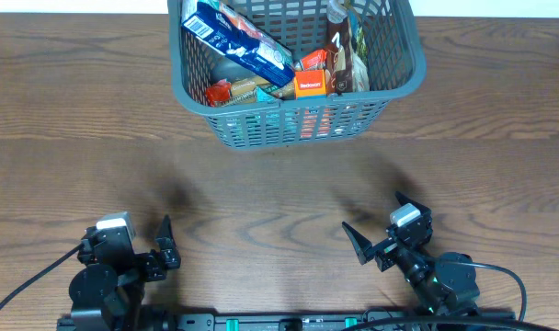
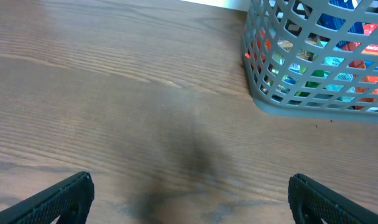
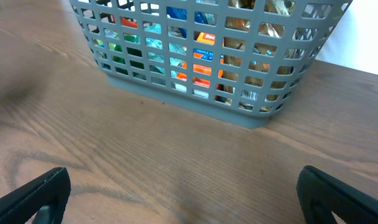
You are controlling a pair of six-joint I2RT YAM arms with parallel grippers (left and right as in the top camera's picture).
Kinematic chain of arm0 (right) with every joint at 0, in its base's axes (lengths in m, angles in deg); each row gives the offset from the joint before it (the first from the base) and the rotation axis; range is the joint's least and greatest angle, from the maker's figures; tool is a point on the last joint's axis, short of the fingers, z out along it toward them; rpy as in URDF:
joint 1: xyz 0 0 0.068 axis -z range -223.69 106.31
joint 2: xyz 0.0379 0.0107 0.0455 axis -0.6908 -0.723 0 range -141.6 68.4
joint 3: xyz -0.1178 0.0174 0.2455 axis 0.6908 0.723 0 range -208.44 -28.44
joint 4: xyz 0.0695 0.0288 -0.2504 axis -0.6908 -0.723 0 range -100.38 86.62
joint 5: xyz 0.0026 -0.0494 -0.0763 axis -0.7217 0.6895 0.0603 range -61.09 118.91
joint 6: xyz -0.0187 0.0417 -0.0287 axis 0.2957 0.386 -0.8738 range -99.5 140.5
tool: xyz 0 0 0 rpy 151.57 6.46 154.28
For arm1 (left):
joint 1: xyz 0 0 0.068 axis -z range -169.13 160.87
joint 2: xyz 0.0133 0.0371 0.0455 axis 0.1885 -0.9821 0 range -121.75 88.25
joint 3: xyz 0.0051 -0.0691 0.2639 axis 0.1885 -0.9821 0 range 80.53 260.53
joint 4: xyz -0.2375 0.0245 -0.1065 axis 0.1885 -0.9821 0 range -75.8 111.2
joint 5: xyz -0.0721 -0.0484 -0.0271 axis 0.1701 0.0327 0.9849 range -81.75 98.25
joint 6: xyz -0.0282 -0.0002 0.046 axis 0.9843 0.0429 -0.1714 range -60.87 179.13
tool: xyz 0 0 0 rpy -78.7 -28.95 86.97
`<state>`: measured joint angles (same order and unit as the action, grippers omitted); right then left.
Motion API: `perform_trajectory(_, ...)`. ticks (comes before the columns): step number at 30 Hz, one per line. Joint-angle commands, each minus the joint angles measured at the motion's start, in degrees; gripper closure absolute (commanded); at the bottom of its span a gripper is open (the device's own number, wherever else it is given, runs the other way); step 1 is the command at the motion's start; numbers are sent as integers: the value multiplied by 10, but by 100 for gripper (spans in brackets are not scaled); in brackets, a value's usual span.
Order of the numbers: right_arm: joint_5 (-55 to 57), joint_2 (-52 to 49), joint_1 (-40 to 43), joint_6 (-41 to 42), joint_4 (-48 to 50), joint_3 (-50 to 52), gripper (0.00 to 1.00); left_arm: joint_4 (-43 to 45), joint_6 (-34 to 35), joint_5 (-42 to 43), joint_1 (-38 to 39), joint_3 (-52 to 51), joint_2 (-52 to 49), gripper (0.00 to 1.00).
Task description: Pack container
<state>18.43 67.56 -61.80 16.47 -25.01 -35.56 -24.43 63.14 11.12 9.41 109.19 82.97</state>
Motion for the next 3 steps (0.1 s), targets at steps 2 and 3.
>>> perform_trajectory(2, -3, 6, 5, -7, 0, 7, 1, 2, -10, 4, -3, 2, 3, 1)
perform_trajectory(3, -3, 6, 5, -7, 0, 7, 1, 2, -10, 4, -3, 2, 3, 1)
